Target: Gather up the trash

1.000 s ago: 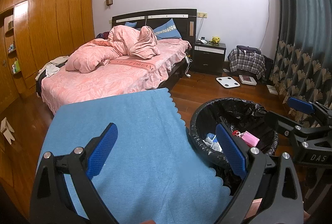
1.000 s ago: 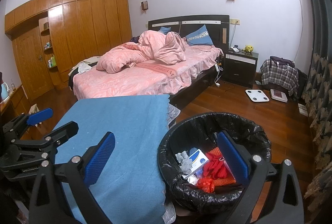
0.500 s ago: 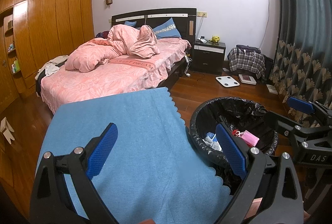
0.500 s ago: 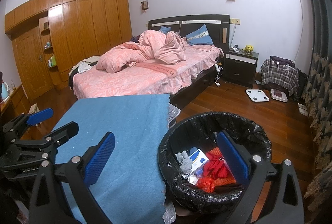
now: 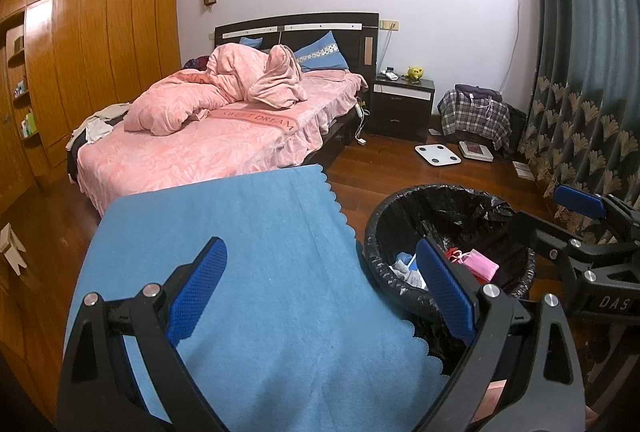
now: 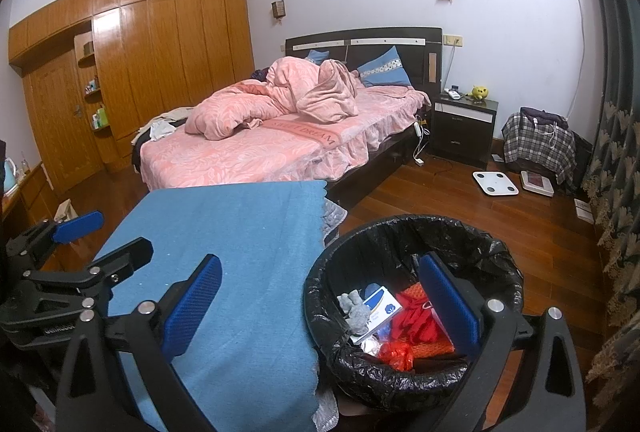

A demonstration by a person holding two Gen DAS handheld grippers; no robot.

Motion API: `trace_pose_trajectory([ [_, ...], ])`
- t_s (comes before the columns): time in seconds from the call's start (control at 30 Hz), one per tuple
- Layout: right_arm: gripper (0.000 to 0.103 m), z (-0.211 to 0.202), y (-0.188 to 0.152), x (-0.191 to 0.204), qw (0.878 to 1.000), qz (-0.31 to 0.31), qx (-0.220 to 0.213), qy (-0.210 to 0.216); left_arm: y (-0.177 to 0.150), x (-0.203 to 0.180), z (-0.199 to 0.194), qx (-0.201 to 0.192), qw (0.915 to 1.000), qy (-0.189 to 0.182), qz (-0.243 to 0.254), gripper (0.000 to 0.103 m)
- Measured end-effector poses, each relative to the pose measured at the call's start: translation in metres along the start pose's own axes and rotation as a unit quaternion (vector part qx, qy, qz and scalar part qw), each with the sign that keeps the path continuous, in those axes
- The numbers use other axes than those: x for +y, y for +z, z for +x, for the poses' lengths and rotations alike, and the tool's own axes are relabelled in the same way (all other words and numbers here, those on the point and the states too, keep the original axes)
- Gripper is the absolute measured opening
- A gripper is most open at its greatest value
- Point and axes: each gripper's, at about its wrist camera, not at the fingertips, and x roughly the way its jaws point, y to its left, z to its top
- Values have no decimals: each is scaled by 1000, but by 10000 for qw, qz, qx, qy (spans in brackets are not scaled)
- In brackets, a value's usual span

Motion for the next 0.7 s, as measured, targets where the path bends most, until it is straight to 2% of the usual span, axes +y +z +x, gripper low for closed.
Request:
trace_pose_trajectory([
  [0.7, 97, 1, -1, 0, 10000, 7, 18, 1, -5, 1, 1, 15, 10000, -2, -24, 93],
])
